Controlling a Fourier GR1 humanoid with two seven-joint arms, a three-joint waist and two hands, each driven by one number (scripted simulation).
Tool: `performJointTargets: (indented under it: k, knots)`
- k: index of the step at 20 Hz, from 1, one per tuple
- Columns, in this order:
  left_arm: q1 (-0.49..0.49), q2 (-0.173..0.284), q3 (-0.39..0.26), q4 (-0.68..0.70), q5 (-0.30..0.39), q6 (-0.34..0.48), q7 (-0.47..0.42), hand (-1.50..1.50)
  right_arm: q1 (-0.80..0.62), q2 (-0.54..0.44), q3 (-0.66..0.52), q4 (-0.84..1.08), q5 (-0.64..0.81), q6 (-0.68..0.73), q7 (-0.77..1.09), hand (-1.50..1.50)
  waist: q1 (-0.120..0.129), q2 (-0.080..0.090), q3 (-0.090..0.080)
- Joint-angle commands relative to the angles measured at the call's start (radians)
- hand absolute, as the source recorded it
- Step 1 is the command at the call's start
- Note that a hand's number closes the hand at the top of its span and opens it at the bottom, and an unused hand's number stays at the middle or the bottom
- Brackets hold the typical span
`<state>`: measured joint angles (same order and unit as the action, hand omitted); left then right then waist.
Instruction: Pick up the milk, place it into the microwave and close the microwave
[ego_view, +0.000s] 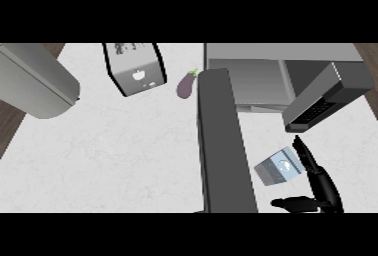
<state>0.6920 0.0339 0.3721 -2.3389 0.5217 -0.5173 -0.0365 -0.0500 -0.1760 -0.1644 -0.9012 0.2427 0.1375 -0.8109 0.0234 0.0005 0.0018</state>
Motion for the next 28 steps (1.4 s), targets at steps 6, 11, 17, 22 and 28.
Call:
performJointTargets:
  k: [6,11,17,22,28]
  knots:
    - [0.018,-0.006,0.007,-0.105,0.121,-0.006,0.033,-1.5,-0.174,-0.027,-0.039,0.309,-0.009,0.055,-0.157,-1.5,-0.005,0.001,0.0]
    - [0.055,-0.019,-0.003,-0.104,0.132,-0.026,0.04,-1.5,-0.235,-0.001,-0.063,0.468,-0.021,0.062,-0.236,1.5,0.004,0.003,0.001]
    - [0.058,0.004,0.028,-0.096,0.155,-0.045,0.03,-1.5,-0.317,-0.007,-0.031,0.552,0.017,0.071,-0.274,1.5,0.007,0.005,0.002]
    - [0.031,0.016,0.046,-0.059,0.189,-0.041,0.021,-1.5,-0.34,0.023,-0.053,0.548,-0.005,0.019,-0.314,1.5,0.003,0.004,0.001]
    - [0.048,0.012,0.024,-0.054,0.184,-0.076,0.014,-1.5,-0.396,0.058,-0.149,0.608,-0.078,-0.069,-0.293,1.5,0.013,0.008,0.002]
